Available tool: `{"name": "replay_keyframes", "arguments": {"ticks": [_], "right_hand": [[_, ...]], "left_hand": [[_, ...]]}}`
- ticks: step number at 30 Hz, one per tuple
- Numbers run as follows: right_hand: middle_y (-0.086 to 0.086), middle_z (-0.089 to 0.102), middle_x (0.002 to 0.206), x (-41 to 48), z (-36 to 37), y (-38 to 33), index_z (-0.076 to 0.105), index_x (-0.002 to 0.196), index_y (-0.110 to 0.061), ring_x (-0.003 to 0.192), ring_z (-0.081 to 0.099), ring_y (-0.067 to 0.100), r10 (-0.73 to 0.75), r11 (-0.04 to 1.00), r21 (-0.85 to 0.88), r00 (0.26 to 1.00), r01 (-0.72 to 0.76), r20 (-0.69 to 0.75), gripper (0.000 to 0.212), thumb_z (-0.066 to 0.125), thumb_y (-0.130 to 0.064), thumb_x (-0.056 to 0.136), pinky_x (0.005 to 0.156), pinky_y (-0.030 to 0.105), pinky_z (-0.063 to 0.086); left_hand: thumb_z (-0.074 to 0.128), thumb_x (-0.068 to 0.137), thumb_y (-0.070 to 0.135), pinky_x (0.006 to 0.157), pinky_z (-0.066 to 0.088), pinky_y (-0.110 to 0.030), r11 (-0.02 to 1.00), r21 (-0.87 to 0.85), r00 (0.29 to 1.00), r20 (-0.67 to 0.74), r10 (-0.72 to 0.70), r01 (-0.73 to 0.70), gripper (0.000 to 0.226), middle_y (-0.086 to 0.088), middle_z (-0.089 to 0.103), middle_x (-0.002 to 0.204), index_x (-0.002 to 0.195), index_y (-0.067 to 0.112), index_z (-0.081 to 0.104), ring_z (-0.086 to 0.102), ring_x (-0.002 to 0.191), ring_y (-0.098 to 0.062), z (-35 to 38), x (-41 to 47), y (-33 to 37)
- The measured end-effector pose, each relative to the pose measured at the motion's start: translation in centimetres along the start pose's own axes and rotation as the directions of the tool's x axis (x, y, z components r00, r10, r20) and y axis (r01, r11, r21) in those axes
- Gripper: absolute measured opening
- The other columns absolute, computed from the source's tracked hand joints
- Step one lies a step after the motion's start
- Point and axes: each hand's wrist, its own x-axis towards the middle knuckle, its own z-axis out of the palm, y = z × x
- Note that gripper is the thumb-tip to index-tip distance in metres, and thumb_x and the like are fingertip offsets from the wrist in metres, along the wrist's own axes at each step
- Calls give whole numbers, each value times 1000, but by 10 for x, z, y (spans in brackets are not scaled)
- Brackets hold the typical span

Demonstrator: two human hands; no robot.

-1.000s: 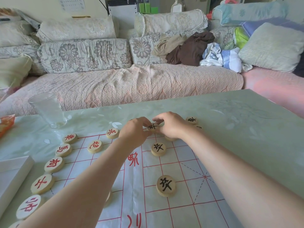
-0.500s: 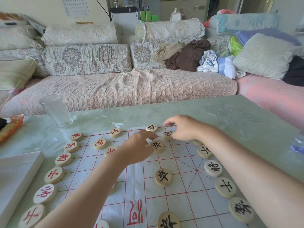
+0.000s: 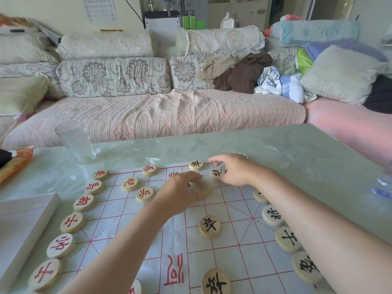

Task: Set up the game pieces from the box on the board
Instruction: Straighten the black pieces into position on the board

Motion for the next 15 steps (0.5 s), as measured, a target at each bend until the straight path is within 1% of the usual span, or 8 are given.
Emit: {"name": "replay_keyframes", "arguments": {"ticks": [1, 3, 4, 7, 10, 15], "right_hand": [[-15, 54, 131, 0, 0, 0, 46, 143, -35, 66, 44, -5, 5, 1000, 2, 1000, -5, -6, 58, 63, -28, 88, 62, 16, 35], [-12, 56, 132, 1, 2, 0, 47, 143, -33, 80, 49, 3, 8, 1000, -13, 1000, -8, -23, 58, 66, -34, 88, 76, 20, 36], [-11, 57, 131, 1, 2, 0, 49, 142, -32, 85, 49, 6, 5, 1000, -21, 1000, -6, -28, 56, 66, -36, 89, 78, 20, 35], [-9, 59, 131, 3, 3, 1, 51, 141, -33, 91, 50, 9, -10, 1000, -25, 1000, 10, -19, 52, 65, -38, 91, 80, 21, 35], [-8, 57, 134, 2, 4, 0, 50, 142, -33, 107, 55, 13, -14, 999, -37, 1000, 14, -7, 51, 63, -39, 93, 86, 23, 38], [-8, 56, 135, 3, 3, -1, 49, 142, -32, 103, 53, 12, -19, 999, -48, 1000, 19, 3, 51, 63, -36, 93, 83, 21, 35]], "left_hand": [[73, 80, 37, 79, 37, -18, 1000, 3, 1000, -4, 0, 0, 49, 17, 58, 115, 126, 35, 55, 49, 97, -2, 0, 0, -1], [72, 79, 41, 79, 37, -18, 1000, 15, 1000, -10, 5, -5, 51, 18, 57, 115, 126, 36, 54, 49, 98, -1, 1, -1, 0], [72, 78, 42, 80, 37, -19, 1000, 19, 1000, -12, 8, -8, 52, 18, 56, 117, 127, 37, 53, 48, 98, -1, 2, -2, 0], [73, 77, 43, 80, 37, -19, 1000, 12, 1000, -21, -12, 13, 55, 13, 52, 119, 128, 41, 52, 47, 99, -2, 4, -2, 1], [74, 76, 41, 79, 35, -18, 1000, 11, 999, -41, -13, 13, 56, 15, 54, 118, 127, 39, 53, 46, 99, -2, 6, -2, 3], [75, 75, 41, 79, 34, -18, 1000, 15, 997, -72, -6, 7, 56, 19, 56, 113, 127, 35, 54, 46, 101, -5, 5, -4, 5]]}}
